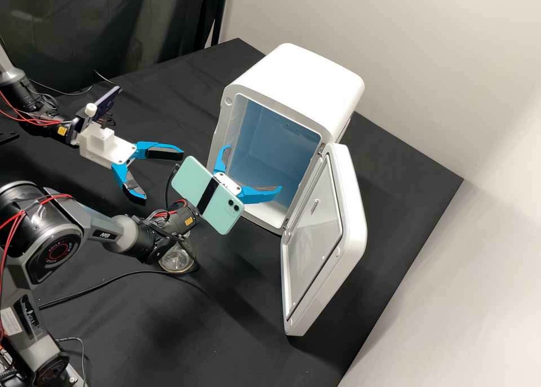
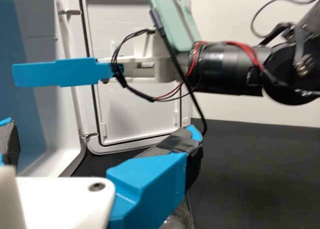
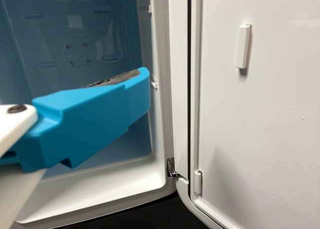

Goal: Place the flask in the incubator

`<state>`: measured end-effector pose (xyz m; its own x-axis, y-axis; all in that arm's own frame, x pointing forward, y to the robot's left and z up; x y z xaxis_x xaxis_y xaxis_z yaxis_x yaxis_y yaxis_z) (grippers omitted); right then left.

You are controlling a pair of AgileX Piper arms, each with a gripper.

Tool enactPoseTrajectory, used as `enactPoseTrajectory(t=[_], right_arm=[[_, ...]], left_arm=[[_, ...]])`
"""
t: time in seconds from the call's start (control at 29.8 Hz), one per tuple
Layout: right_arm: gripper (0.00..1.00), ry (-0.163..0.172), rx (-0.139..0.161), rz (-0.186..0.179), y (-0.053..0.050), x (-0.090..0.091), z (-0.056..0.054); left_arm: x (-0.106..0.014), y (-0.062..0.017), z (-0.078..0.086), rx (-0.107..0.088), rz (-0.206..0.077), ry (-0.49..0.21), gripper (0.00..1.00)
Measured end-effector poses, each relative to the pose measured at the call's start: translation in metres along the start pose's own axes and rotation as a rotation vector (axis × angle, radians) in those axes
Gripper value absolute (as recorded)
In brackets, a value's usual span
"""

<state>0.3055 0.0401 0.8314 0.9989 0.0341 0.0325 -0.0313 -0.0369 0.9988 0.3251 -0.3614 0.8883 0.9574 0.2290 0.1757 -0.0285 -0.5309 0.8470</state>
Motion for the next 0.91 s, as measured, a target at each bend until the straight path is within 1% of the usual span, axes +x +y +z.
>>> enactPoseTrajectory(t=[0.17, 0.27, 0.34, 0.64, 0.71, 0.77, 0.84, 0.91], right_arm=[[1.00, 0.000, 0.000, 0.000, 0.000, 0.000, 0.000], [1.00, 0.000, 0.000, 0.000, 0.000, 0.000, 0.000], [1.00, 0.000, 0.000, 0.000, 0.000, 0.000, 0.000], [1.00, 0.000, 0.000, 0.000, 0.000, 0.000, 0.000], [1.00, 0.000, 0.000, 0.000, 0.000, 0.000, 0.000], [1.00, 0.000, 0.000, 0.000, 0.000, 0.000, 0.000], [1.00, 0.000, 0.000, 0.000, 0.000, 0.000, 0.000], [1.00, 0.000, 0.000, 0.000, 0.000, 0.000, 0.000]], left_arm=[[0.002, 0.0029, -0.011, 0.002, 0.007, 0.031, 1.00], [0.002, 0.0056, -0.016, 0.002, 0.016, 0.044, 1.00], [0.002, 0.0060, -0.018, 0.002, 0.017, 0.049, 1.00], [0.002, 0.0058, -0.021, -0.001, 0.017, 0.059, 1.00], [0.002, 0.0050, -0.024, -0.001, 0.014, 0.066, 1.00], [0.003, 0.0051, -0.030, 0.004, 0.014, 0.077, 1.00], [0.005, 0.0025, -0.035, 0.009, 0.005, 0.083, 1.00], [0.005, -0.0002, -0.039, 0.009, -0.003, 0.094, 1.00]])
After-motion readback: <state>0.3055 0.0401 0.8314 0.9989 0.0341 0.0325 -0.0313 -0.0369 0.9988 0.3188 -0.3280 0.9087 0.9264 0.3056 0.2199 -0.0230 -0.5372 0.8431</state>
